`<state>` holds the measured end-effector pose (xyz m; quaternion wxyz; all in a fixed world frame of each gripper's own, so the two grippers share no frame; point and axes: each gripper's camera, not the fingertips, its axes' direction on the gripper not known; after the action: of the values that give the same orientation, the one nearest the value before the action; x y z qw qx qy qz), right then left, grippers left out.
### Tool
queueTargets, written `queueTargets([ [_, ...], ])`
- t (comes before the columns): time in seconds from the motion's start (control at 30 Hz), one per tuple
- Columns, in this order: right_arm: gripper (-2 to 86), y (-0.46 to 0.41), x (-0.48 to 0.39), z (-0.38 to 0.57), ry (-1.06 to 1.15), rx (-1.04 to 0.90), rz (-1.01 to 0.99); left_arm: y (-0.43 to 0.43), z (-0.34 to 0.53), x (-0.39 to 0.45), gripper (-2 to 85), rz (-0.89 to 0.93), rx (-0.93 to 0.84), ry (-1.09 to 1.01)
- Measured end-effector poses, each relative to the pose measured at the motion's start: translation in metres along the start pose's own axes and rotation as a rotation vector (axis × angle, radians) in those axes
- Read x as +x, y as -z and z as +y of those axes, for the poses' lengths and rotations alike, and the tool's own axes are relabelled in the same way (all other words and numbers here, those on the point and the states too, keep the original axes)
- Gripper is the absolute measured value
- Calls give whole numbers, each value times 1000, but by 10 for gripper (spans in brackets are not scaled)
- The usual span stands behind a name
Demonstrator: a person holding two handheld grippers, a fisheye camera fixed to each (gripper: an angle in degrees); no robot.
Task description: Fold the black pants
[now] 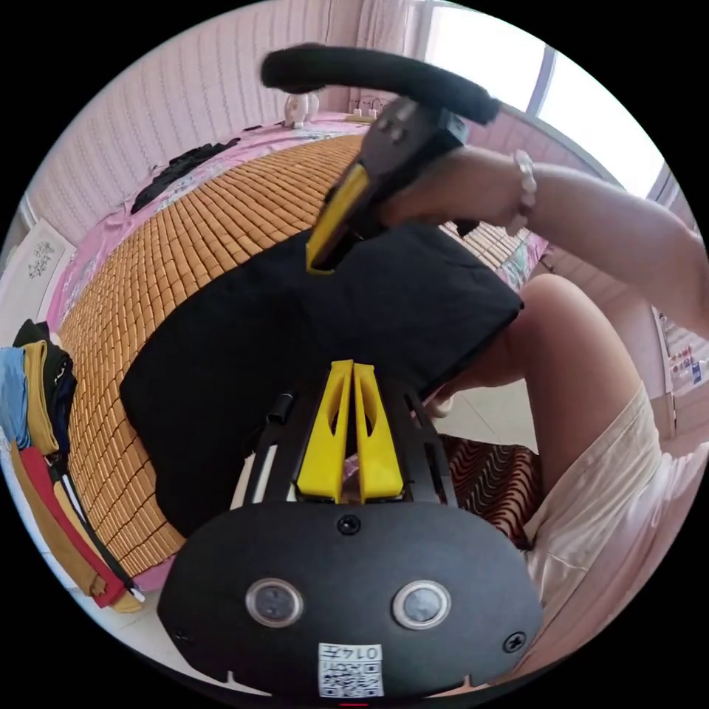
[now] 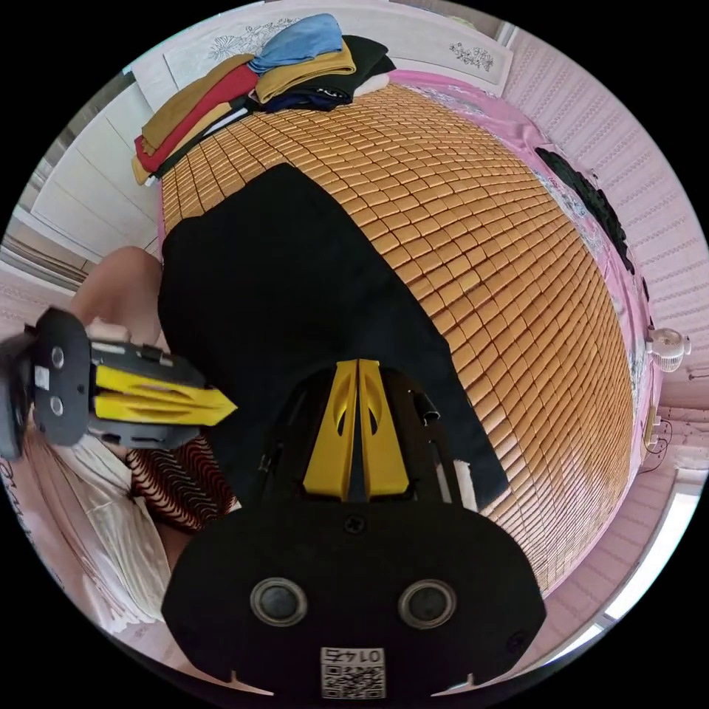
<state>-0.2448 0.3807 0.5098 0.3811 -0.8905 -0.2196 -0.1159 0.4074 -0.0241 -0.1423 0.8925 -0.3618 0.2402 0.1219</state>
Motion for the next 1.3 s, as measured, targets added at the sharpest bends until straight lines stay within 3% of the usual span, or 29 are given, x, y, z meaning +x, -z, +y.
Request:
queueTargets([
  [0.07,-4,-31,-6,-36,37,-122,8,-16,-1,9,-10,-36,-51,-50],
  [0.27,-5,-35,-11,-80,131,-245,36,-16,1,5,-10,31,16,-6],
  [0.6,-4,-69,13,-121,99,-291,-4,-22,0,12,-10,59,51,-25],
  [0.7,-5,-77,18,-115,50,-203,1,-24,1,11,-10,86,68,-17],
  [0.97,-4,-89,42,-12,-181,95,-83,-21,4,19,-1,105,104,-7],
  [1.2,10,-114,59,161,-515,74,-94,5,-3,57,56,107,272,-181],
  [1.3,108,-137,56,216,-543,92,-207,8,-5,77,96,178,378,-277],
])
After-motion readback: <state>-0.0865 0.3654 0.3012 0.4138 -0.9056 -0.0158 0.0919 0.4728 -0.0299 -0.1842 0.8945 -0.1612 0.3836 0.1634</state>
